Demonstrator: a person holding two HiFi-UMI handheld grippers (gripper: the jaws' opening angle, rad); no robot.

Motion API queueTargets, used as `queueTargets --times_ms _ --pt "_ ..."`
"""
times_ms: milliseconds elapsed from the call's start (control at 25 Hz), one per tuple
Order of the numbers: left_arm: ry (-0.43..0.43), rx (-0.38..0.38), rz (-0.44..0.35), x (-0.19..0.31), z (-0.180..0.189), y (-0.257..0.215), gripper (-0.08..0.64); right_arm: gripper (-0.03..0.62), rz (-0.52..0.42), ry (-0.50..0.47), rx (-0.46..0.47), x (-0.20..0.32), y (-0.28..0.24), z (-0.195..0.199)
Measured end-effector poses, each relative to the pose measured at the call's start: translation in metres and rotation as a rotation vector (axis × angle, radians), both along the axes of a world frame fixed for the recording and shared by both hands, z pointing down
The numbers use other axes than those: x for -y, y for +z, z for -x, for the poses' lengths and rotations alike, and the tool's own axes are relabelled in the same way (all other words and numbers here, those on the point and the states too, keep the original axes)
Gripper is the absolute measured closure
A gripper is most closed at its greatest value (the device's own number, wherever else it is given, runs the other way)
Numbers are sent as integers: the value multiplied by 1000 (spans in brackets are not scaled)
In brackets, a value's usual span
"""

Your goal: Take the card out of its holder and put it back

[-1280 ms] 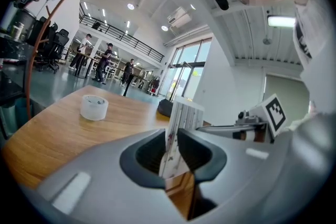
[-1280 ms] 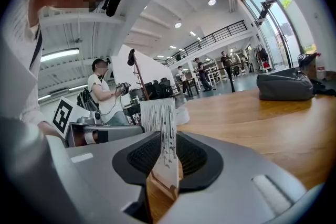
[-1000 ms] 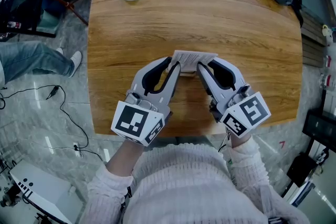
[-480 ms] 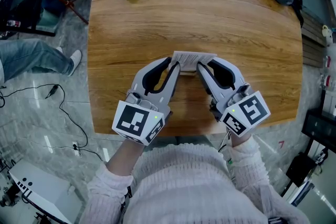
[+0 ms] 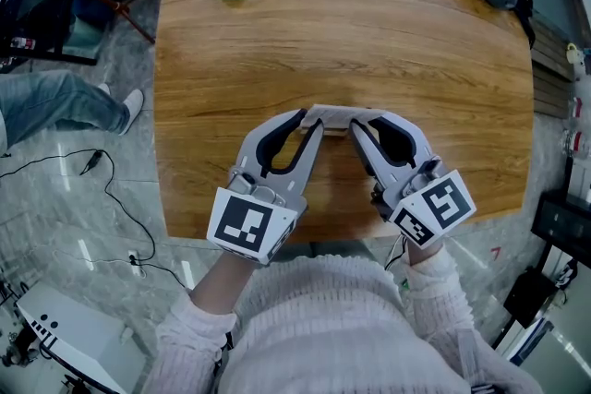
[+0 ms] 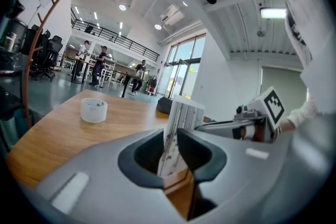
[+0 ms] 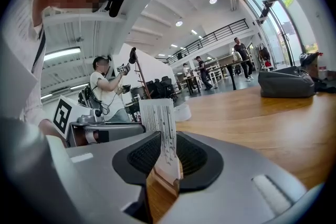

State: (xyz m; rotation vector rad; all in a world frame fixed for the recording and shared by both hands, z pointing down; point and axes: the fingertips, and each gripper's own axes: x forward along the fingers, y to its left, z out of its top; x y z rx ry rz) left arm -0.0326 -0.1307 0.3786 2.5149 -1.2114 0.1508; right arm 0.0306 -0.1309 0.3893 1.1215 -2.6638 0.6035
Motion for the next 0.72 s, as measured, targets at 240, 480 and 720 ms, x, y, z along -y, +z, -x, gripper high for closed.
queueTargets --times_ms 240,480,720 --pt "5 9 20 -2 2 10 486 508 9 -13 -25 -5 7 2" --pt "0 -1 25 -1 2 11 486 508 3 -9 -31 -5 8 3" --pt "6 13 21 -5 3 13 485 491 -8 -24 -64 -10 9 5"
